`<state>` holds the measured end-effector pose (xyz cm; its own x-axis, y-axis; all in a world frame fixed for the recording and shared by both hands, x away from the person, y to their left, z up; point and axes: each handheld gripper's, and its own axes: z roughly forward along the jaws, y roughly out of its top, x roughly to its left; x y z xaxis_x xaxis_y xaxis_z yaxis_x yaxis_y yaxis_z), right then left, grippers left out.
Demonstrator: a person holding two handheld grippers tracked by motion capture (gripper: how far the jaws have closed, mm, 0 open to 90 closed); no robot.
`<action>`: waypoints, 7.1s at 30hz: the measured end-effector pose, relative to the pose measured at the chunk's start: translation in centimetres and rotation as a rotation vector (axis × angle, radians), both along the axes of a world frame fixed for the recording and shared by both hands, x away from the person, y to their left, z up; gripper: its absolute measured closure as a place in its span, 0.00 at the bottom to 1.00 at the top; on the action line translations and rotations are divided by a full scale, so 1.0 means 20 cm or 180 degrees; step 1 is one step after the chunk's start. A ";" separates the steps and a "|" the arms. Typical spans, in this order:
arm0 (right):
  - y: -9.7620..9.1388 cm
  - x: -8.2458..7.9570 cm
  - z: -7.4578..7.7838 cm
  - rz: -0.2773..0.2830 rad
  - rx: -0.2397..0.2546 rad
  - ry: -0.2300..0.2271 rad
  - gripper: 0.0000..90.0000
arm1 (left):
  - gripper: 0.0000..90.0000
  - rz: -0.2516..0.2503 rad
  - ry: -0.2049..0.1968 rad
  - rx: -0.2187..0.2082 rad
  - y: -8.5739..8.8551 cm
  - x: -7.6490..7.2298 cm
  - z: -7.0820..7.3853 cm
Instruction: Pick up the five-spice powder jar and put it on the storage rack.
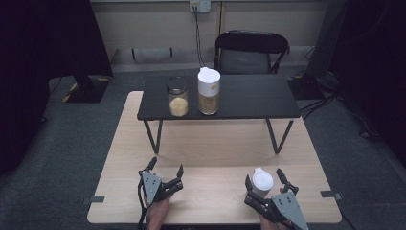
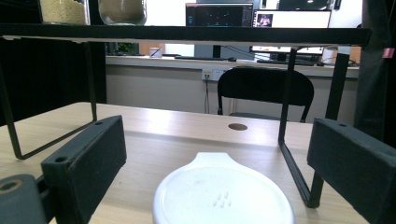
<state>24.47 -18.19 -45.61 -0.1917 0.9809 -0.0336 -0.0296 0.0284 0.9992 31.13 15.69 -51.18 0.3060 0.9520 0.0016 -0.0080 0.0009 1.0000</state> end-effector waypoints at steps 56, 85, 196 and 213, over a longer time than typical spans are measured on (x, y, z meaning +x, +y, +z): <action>-0.04 0.01 -0.21 0.0144 0.0115 0.0371 0.33 | 0.04 0.0002 0.0000 0.0002 0.00 0.00 0.00; -0.02 0.00 -0.18 0.0170 0.0102 0.0369 0.34 | 0.04 0.0002 0.0000 0.0001 0.00 0.00 0.00; 0.05 0.34 0.59 0.0358 -0.0053 0.0179 0.34 | 0.04 0.0006 0.0000 0.0001 0.00 0.00 0.00; 0.07 0.40 0.74 0.0414 -0.0036 0.0176 0.34 | 0.04 0.0007 0.0000 0.0002 0.00 0.00 0.00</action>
<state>32.54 -16.80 -30.89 -0.3190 0.9473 -0.0303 0.0212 0.0391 0.9990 31.13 15.69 -51.18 0.3039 0.9527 0.0020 -0.0078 0.0004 1.0000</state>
